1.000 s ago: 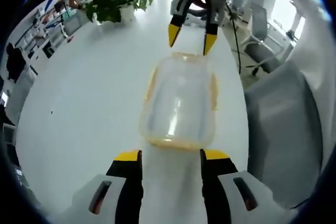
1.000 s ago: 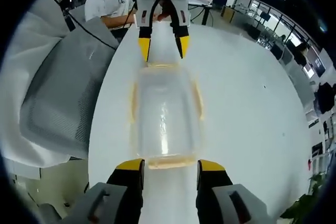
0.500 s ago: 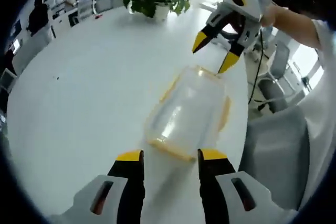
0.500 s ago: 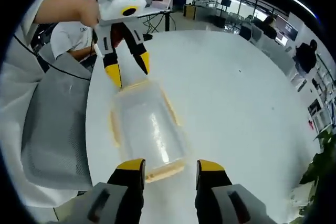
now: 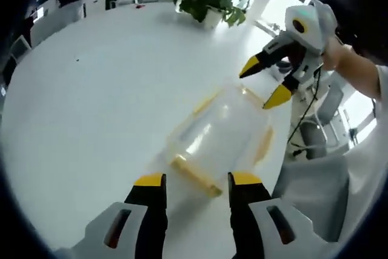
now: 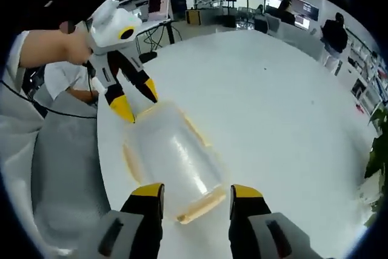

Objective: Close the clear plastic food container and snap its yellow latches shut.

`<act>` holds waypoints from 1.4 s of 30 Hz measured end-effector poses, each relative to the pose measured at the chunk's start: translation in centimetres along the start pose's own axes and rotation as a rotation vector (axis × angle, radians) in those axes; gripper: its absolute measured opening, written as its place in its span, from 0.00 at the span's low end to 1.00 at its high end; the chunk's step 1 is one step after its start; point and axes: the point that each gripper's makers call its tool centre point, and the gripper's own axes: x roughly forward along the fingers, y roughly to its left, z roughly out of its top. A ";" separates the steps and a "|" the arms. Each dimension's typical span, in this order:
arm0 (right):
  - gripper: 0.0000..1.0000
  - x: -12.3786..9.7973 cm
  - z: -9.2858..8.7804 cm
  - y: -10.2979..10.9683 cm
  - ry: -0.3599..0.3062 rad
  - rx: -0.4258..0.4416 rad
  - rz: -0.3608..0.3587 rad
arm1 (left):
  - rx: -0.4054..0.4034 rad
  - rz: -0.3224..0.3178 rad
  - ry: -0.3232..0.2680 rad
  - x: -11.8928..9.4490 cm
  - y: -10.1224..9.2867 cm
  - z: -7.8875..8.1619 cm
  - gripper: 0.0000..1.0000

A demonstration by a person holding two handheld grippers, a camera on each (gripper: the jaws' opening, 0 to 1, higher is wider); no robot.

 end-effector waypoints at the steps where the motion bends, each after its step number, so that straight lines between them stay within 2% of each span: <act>1: 0.41 0.0 0.0 -0.1 -0.002 0.022 -0.007 | -0.013 -0.001 -0.005 0.0 0.0 0.1 0.39; 5: 0.41 0.1 -0.1 -0.6 -0.016 0.137 -0.026 | -0.036 0.002 -0.012 0.1 0.1 0.1 0.38; 8: 0.42 0.5 -0.4 -0.7 -0.017 0.127 -0.050 | -0.084 -0.004 -0.021 0.3 0.2 -0.1 0.37; 12: 0.41 0.6 -1.2 -0.9 0.007 0.163 -0.067 | -0.096 -0.001 -0.021 0.5 0.2 -0.4 0.38; 15: 0.44 0.8 -1.1 -0.6 -0.017 0.256 -0.045 | -0.126 -0.013 -0.030 0.7 0.1 -0.5 0.37; 18: 0.44 1.0 -1.5 -0.2 -0.004 0.303 -0.012 | -0.145 -0.026 -0.042 0.9 -0.2 -0.5 0.36; 22: 0.39 1.2 -1.5 0.1 0.006 0.339 -0.001 | -0.167 -0.024 -0.043 1.0 -0.3 -0.5 0.37; 34: 0.41 1.6 -1.3 0.5 0.037 0.344 -0.018 | -0.206 -0.029 -0.029 1.7 -0.9 -0.6 0.39; 40: 0.40 1.8 -1.3 0.7 0.031 0.397 -0.031 | -0.223 -0.021 -0.035 1.7 -0.9 -0.6 0.38; 41: 0.40 1.8 -1.3 0.6 0.028 0.401 -0.033 | -0.254 -0.016 -0.041 1.7 -0.9 -0.5 0.37; 42: 0.40 1.8 -1.4 0.8 0.024 0.429 -0.037 | -0.251 -0.016 -0.040 1.8 -0.8 -0.5 0.36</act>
